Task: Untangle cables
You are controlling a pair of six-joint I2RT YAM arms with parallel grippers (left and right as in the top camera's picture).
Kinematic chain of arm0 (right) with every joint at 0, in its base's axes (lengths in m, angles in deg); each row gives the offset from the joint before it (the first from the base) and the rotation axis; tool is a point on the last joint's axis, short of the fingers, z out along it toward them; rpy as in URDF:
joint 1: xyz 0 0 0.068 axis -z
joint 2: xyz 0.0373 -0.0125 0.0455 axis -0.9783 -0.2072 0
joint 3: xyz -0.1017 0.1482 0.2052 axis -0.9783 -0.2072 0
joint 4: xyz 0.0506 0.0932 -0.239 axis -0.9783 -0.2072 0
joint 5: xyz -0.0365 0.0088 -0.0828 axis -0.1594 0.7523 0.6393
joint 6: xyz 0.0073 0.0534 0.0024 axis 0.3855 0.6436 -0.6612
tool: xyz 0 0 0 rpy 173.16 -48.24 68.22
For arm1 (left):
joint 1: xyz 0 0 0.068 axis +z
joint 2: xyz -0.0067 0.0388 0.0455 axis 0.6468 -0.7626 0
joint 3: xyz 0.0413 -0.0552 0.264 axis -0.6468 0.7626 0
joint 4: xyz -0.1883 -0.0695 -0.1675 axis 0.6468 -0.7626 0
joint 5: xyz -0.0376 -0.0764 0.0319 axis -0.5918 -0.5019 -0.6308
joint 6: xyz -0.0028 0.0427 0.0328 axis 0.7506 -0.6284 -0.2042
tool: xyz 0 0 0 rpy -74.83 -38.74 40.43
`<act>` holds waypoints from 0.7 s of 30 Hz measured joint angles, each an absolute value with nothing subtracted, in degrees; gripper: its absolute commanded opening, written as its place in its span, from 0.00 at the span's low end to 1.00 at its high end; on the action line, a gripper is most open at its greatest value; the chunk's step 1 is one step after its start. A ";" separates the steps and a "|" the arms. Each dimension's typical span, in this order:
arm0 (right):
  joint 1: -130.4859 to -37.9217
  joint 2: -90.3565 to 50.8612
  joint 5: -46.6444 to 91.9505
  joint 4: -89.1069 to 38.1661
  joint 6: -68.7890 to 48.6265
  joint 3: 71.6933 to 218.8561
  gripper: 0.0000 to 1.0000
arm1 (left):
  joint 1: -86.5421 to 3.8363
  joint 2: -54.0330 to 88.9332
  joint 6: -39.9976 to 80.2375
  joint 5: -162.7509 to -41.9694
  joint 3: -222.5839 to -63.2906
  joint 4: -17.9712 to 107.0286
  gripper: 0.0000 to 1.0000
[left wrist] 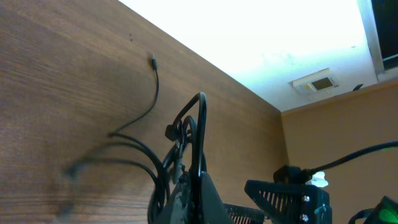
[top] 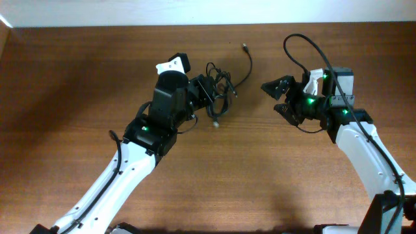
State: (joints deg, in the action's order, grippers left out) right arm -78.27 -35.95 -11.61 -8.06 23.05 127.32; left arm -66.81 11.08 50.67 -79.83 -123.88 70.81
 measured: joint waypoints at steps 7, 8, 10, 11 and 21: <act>-78.23 -35.95 -17.73 -2.84 15.49 127.32 0.99 | -66.81 11.08 51.36 -79.87 -123.88 71.40 0.00; -78.23 -35.95 -19.24 -2.03 14.11 127.32 0.99 | -66.81 11.08 51.67 -80.09 -123.88 71.69 0.00; -78.23 -35.95 -21.90 -1.09 10.49 127.32 0.99 | -66.81 11.08 52.02 -80.77 -123.88 72.19 0.00; -78.23 -35.95 -23.04 -1.00 8.85 127.32 0.99 | -66.81 11.08 51.43 -81.31 -123.88 72.60 0.00; -78.23 -35.95 -25.66 -0.98 2.44 127.32 0.99 | -66.81 11.08 29.42 -97.35 -123.88 81.28 0.00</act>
State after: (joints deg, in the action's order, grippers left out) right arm -78.23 -35.95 -25.66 -0.98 2.44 127.32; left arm -66.81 11.08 29.42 -97.35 -123.88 81.28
